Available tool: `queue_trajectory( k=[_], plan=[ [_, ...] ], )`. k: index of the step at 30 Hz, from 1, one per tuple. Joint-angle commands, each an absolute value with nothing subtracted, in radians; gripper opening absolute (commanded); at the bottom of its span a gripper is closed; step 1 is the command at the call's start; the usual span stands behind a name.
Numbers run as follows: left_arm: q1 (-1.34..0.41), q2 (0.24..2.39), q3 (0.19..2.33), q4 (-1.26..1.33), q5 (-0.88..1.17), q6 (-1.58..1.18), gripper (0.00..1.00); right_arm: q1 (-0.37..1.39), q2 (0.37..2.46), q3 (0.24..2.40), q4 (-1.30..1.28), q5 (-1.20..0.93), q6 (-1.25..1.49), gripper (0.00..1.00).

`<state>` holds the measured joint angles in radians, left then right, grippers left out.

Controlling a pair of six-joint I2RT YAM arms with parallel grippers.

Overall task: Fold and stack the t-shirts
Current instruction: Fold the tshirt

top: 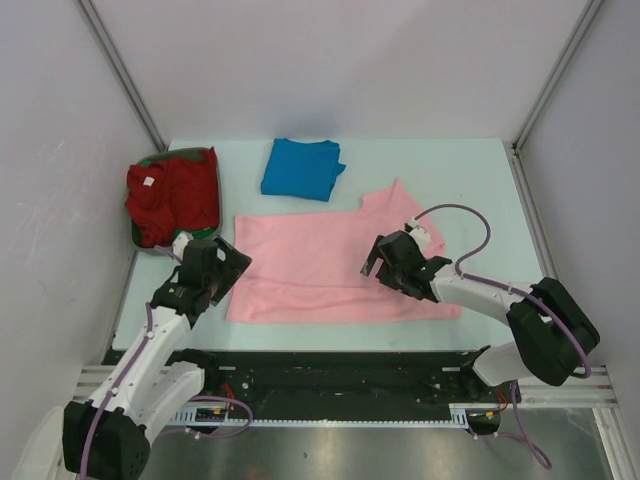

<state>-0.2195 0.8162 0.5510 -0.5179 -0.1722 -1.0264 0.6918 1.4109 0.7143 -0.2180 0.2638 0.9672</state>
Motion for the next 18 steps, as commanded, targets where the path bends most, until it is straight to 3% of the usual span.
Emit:
queue_trajectory(
  k=[1,18],
  plan=[
    [-0.199,0.813,0.535,-0.495,-0.166,-0.994,1.00,0.689,1.428,0.729,-0.111,0.281,0.968,0.99],
    [-0.147,0.767,0.520,-0.520,-0.155,-0.953,1.00,0.676,1.687,0.903,0.086,0.337,0.943,0.97]
  ],
)
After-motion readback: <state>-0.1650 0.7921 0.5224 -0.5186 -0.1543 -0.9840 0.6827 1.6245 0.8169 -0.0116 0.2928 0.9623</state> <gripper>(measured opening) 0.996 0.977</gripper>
